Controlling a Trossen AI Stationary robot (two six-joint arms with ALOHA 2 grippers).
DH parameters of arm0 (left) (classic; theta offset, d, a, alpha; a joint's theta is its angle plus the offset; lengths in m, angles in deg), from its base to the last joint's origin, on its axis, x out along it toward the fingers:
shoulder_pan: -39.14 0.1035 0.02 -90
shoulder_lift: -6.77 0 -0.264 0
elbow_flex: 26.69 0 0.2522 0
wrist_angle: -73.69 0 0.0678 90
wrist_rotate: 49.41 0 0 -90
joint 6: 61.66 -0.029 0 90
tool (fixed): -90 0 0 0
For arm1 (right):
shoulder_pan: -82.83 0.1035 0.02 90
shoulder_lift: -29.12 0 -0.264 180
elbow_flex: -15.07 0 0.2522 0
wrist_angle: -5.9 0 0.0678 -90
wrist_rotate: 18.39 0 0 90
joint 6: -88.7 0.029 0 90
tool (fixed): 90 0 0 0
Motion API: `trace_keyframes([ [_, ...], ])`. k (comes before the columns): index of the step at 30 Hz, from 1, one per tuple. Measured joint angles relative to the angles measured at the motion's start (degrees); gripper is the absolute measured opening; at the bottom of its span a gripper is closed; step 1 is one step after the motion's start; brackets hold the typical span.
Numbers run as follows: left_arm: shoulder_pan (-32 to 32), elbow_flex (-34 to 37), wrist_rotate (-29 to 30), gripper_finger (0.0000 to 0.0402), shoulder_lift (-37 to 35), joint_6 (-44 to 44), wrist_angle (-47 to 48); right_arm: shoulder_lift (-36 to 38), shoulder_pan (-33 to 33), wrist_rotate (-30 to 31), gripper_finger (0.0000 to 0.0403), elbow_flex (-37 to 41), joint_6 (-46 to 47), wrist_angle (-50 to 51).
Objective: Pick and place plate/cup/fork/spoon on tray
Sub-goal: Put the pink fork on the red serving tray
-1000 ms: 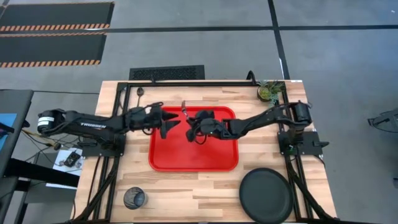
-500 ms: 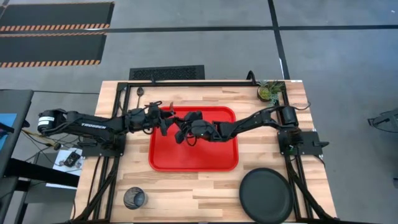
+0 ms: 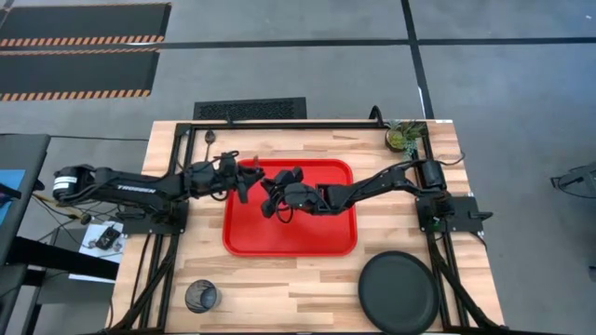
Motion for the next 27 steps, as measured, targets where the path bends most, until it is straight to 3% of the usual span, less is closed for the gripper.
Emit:
trace_keyframes([
  [4,-0.1,-0.1,-1.2,0.0011,-1.1,-1.3,0.3,0.0,0.0,-0.3,0.0066,0.0,-1.4,-0.2],
  [11,0.2,0.0,0.5,0.0001,-2.6,-4.1,3.6,0.4,0.5,-0.3,0.0142,0.0,-3.1,1.5],
  [18,2.0,0.0,-5.0,0.0000,-5.6,-4.4,7.3,9.6,1.8,-2.3,0.0229,0.1,-14.9,18.8],
  [20,2.6,0.0,-9.6,0.0000,-6.0,-4.4,7.7,12.6,1.9,-6.1,0.0236,1.2,-21.3,19.3],
  [23,3.0,0.0,-16.4,0.0000,-6.0,-4.0,8.0,15.7,0.1,-20.2,0.0234,4.3,-26.5,14.6],
  [25,2.9,0.0,-19.7,0.0000,-6.0,-3.9,7.3,16.6,-1.6,-27.4,0.0225,6.5,-25.1,10.1],
  [27,3.0,0.0,-21.6,0.0000,-6.0,-3.1,6.5,16.1,-2.8,-29.7,0.0214,8.2,-22.2,7.0],
])
